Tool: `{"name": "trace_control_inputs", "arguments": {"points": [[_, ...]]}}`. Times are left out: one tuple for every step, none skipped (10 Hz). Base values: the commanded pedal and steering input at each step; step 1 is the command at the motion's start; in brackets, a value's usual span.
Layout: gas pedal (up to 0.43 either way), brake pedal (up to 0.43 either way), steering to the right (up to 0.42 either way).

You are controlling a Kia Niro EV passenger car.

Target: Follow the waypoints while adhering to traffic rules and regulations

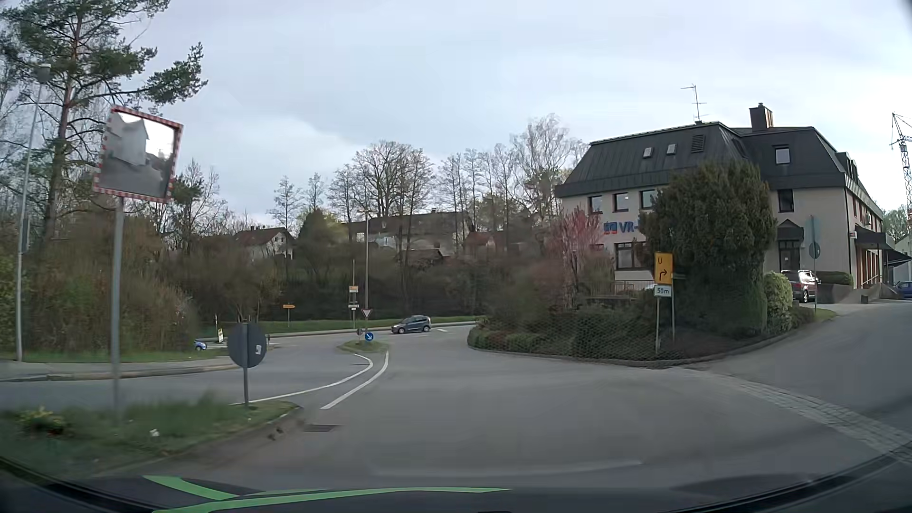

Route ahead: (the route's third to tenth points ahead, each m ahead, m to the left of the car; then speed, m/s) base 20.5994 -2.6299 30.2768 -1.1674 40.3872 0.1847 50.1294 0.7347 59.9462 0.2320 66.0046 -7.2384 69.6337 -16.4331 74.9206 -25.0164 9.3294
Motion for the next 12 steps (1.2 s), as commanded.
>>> {"name": "trace_control_inputs", "arguments": {"points": [[0.197,0.0,0.008],[0.197,0.0,0.003],[0.197,0.0,0.002],[0.197,0.0,0.002],[0.177,0.0,-0.002],[0.157,0.0,-0.007],[0.067,0.0,-0.007],[0.0,0.0,-0.009],[0.0,0.0,-0.011],[0.0,0.0,-0.016],[0.0,0.0,-0.02],[0.0,0.0,-0.022]]}}
